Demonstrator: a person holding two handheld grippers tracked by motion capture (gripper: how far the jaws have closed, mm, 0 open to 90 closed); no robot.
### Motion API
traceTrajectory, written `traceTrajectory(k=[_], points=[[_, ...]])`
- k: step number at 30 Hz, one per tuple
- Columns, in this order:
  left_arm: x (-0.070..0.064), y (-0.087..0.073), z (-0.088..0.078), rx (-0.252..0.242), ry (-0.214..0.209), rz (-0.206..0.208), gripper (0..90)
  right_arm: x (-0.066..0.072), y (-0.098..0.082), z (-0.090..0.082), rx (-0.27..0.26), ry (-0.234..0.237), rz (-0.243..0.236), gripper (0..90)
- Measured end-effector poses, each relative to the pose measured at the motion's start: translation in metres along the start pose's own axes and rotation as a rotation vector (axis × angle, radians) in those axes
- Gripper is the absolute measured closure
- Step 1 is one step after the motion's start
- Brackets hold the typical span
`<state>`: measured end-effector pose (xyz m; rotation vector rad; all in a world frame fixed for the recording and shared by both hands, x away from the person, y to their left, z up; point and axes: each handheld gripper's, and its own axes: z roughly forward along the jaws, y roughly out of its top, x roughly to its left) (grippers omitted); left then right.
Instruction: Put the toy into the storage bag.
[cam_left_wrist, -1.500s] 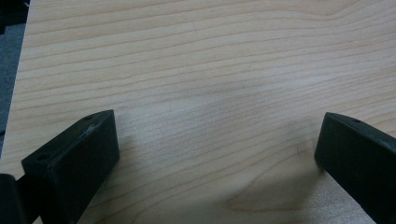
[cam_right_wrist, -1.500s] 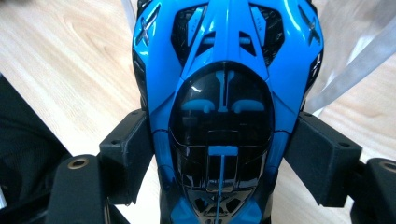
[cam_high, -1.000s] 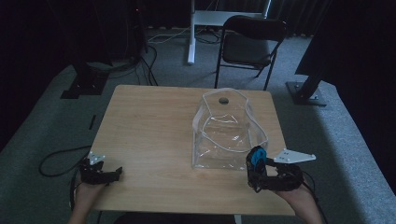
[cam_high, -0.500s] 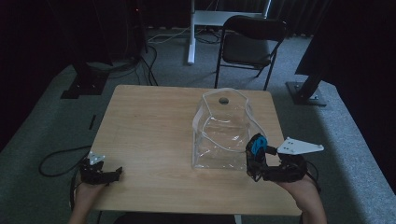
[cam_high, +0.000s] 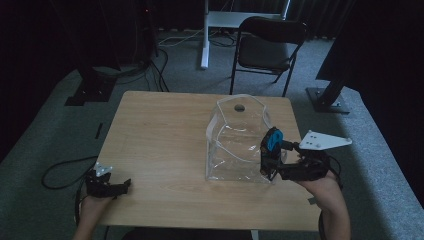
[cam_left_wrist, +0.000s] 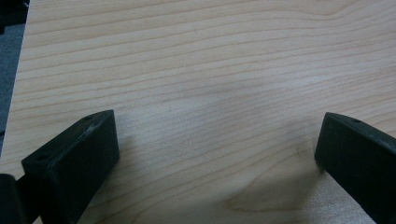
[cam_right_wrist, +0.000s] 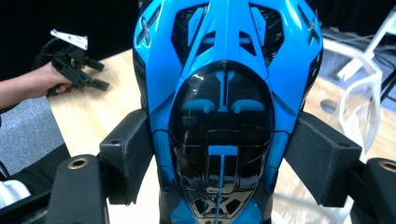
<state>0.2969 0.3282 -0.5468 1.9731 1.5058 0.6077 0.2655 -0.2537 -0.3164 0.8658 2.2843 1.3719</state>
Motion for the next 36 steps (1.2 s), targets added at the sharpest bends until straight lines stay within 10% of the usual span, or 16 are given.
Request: traceTrajectory(k=[18, 36], points=[[0.000, 0.000, 0.000, -0.001, 0.000, 0.001, 0.2, -0.015, 0.048, 0.004, -0.006, 0.016, -0.068, 26.2], [0.000, 0.000, 0.000, -0.001, 0.000, 0.002, 0.2, -0.034, 0.064, 0.049, 0.114, 0.036, -0.089, 26.2]])
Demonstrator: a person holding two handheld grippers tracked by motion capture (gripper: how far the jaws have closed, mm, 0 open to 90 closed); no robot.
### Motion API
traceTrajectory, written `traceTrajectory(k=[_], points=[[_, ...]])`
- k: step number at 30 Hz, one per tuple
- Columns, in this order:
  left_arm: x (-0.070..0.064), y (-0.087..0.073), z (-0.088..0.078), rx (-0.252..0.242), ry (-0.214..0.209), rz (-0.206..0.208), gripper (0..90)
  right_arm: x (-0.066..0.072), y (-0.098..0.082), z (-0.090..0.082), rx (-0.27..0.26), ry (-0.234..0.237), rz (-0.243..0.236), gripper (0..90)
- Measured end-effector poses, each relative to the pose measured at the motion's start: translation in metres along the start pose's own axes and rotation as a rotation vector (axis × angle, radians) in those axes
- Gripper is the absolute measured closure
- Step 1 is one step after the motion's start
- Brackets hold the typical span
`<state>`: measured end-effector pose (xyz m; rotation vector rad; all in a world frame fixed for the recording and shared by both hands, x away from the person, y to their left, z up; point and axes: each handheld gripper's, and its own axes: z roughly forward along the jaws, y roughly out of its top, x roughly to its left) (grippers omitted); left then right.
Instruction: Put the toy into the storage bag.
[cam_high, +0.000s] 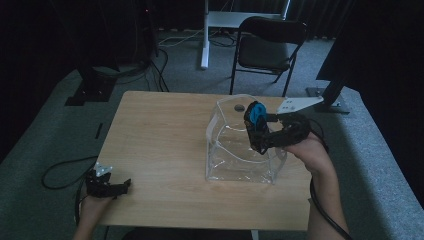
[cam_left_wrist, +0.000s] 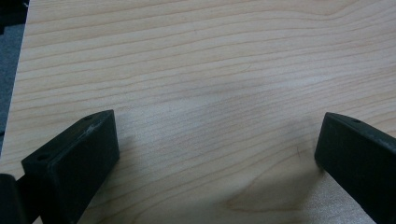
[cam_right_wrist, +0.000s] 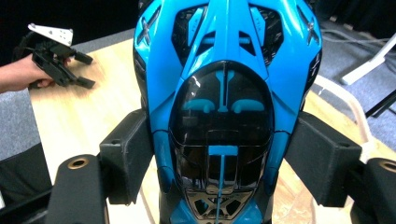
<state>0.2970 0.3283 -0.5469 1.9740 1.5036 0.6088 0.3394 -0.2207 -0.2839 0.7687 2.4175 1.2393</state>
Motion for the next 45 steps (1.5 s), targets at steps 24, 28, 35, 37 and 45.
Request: traceTrajectory(k=[24, 28, 35, 37, 45], points=[[0.000, 0.000, 0.000, 0.000, -0.001, 0.001, 0.2, -0.015, -0.010, 0.053, 0.208, 0.009, -0.010, 26.2], [0.000, 0.000, 0.000, -0.001, 0.000, 0.001, 0.2, -0.015, -0.011, 0.061, 0.251, 0.012, -0.030, 26.2], [0.000, 0.000, 0.000, -0.001, -0.001, 0.002, 0.2, -0.014, -0.013, 0.071, 0.306, 0.004, -0.044, 26.2], [0.000, 0.000, 0.000, -0.001, -0.001, 0.002, 0.2, -0.015, -0.013, 0.075, 0.322, -0.002, -0.044, 26.2], [0.000, 0.000, 0.000, -0.001, -0.001, 0.002, 0.2, -0.011, -0.013, 0.085, 0.401, -0.031, -0.083, 26.2]])
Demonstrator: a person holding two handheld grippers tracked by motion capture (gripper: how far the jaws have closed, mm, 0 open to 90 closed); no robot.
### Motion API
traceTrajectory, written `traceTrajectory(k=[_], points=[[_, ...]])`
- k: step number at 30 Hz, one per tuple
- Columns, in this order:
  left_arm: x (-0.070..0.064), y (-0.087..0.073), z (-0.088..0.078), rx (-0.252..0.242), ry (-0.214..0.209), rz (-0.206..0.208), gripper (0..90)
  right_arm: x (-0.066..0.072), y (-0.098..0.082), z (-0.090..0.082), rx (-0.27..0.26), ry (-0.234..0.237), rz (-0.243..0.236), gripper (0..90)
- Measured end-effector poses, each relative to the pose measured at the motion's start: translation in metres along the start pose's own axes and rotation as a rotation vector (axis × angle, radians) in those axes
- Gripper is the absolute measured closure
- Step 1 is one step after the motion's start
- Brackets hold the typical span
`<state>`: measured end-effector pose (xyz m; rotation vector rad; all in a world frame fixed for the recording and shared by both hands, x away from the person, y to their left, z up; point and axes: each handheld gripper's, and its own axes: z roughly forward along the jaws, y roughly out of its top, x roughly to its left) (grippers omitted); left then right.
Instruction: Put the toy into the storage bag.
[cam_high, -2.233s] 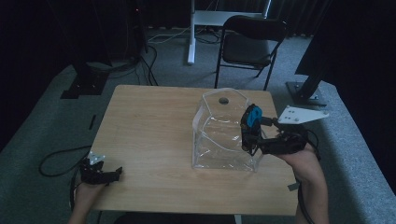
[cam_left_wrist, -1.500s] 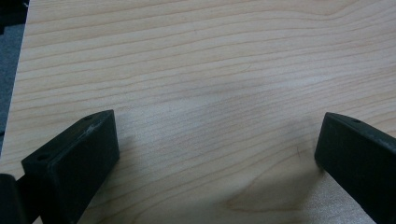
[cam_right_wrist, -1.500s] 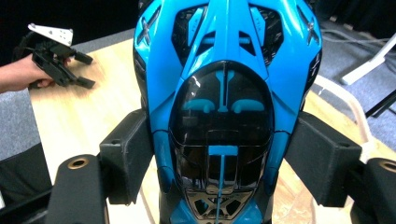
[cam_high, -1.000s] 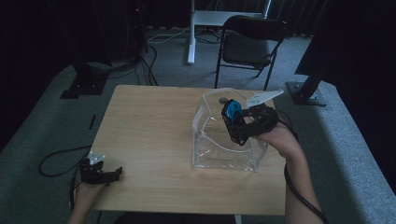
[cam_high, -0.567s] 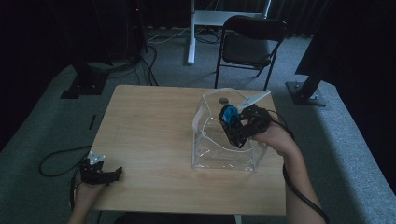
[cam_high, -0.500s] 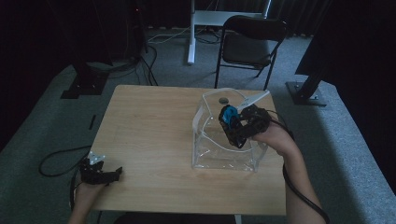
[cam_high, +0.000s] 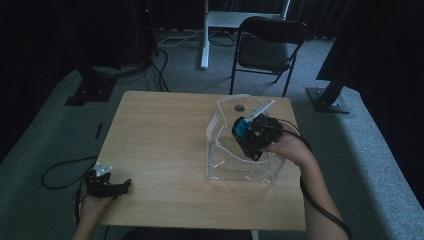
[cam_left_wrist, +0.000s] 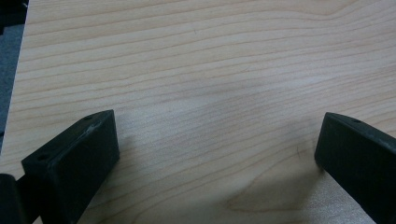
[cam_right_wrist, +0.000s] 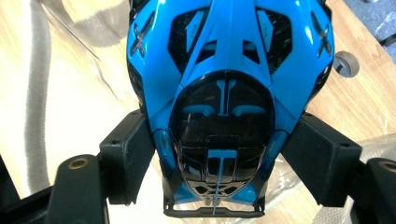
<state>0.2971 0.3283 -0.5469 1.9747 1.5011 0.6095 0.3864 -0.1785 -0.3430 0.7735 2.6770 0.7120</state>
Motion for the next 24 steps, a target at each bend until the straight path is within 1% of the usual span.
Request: traceTrajectory(k=[1, 2, 6, 8, 10, 11, 14, 15, 18, 19, 21, 23, 24], points=[[0.000, 0.000, 0.000, 0.000, 0.000, 0.000, 0.2, 0.000, 0.000, 0.000, 0.000, 0.000, 0.000, 26.2], [0.000, 0.000, 0.000, 0.000, 0.000, 0.000, 0.2, 0.000, 0.001, 0.002, 0.014, -0.003, -0.005, 26.2], [0.000, 0.000, 0.000, 0.000, 0.000, 0.000, 0.2, 0.001, 0.002, 0.006, 0.039, -0.007, -0.014, 26.2], [0.000, 0.000, 0.000, 0.000, -0.001, 0.001, 0.2, 0.001, 0.003, 0.008, 0.043, -0.005, -0.015, 26.2], [0.000, 0.000, 0.000, -0.001, -0.002, 0.000, 0.2, 0.001, 0.003, 0.010, 0.064, -0.012, -0.025, 26.2], [0.000, 0.000, 0.000, -0.001, -0.002, 0.001, 0.2, 0.002, 0.004, 0.013, 0.084, -0.017, -0.031, 26.2], [0.000, 0.000, 0.000, 0.001, -0.002, 0.003, 0.2, 0.002, 0.005, 0.016, 0.100, -0.021, -0.040, 26.2], [0.000, 0.000, 0.000, 0.000, -0.003, 0.001, 0.2, 0.002, 0.005, 0.018, 0.119, -0.029, -0.042, 26.2], [0.000, 0.000, 0.000, 0.001, -0.003, 0.004, 0.2, 0.001, 0.005, 0.021, 0.132, -0.032, -0.046, 26.2], [0.000, 0.000, 0.000, 0.000, -0.004, 0.003, 0.2, 0.001, 0.006, 0.023, 0.148, -0.034, -0.051, 26.2], [0.000, 0.000, 0.000, 0.000, -0.004, 0.003, 0.2, 0.001, 0.006, 0.024, 0.156, -0.037, -0.051, 26.2], [0.000, 0.000, 0.000, 0.000, -0.004, 0.003, 0.2, 0.002, 0.007, 0.028, 0.185, -0.059, -0.062, 26.2], [0.000, 0.000, 0.000, 0.000, -0.004, 0.003, 0.2, 0.002, 0.007, 0.028, 0.185, -0.059, -0.062, 26.2]])
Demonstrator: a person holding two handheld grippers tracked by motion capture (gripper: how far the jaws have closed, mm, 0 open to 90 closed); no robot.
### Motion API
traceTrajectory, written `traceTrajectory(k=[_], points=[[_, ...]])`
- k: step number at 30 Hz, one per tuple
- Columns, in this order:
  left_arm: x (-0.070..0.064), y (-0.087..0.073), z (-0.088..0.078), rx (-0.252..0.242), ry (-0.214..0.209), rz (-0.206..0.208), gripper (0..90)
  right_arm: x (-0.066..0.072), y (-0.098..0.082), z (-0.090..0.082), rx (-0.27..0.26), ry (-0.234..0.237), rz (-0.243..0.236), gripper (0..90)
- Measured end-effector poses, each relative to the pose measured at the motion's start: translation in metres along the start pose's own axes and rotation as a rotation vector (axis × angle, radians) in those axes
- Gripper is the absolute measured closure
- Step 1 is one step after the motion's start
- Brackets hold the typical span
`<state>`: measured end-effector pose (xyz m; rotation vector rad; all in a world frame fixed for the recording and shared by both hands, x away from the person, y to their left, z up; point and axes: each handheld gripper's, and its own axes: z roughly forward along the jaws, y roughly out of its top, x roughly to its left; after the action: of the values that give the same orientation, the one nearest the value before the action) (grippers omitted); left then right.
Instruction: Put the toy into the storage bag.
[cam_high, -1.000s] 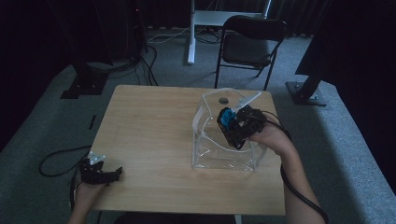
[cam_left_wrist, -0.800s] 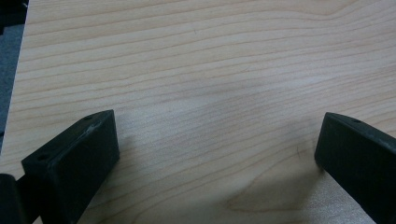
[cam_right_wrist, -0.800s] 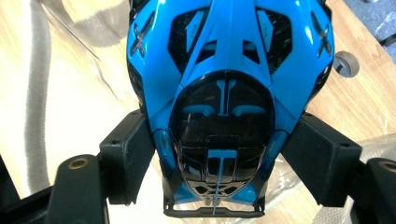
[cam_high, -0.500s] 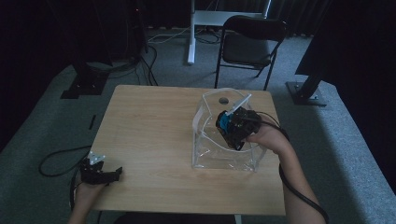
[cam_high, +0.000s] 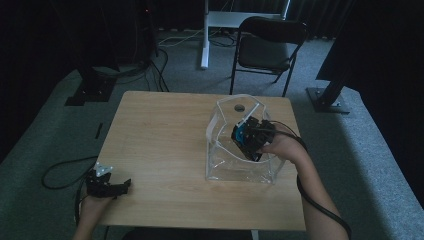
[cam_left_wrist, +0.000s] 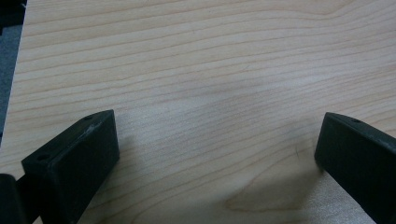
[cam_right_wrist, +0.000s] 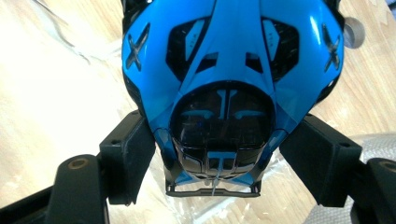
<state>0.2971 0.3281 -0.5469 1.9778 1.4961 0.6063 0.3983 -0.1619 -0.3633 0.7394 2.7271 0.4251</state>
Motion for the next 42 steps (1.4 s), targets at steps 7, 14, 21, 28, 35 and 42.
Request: traceTrajectory(k=[7, 14, 21, 28, 35, 42], points=[[0.000, 0.000, 0.000, 0.000, 0.000, 0.000, 0.2, 0.003, 0.006, 0.009, 0.075, -0.030, -0.030, 26.2], [0.000, 0.000, 0.000, 0.001, 0.000, 0.001, 0.2, 0.001, 0.011, 0.016, 0.122, 0.000, -0.066, 26.2], [0.000, 0.000, 0.000, 0.001, 0.000, 0.001, 0.2, 0.005, 0.015, 0.026, 0.181, 0.016, -0.117, 26.2], [0.000, 0.000, 0.000, 0.001, -0.001, 0.000, 0.2, 0.006, 0.018, 0.033, 0.216, 0.030, -0.139, 26.1], [0.000, 0.000, 0.000, 0.002, -0.001, 0.000, 0.2, 0.006, 0.019, 0.039, 0.254, 0.029, -0.146, 26.1], [0.000, 0.000, 0.000, 0.002, -0.001, 0.000, 0.2, 0.012, 0.020, 0.046, 0.298, 0.066, -0.186, 26.0]])
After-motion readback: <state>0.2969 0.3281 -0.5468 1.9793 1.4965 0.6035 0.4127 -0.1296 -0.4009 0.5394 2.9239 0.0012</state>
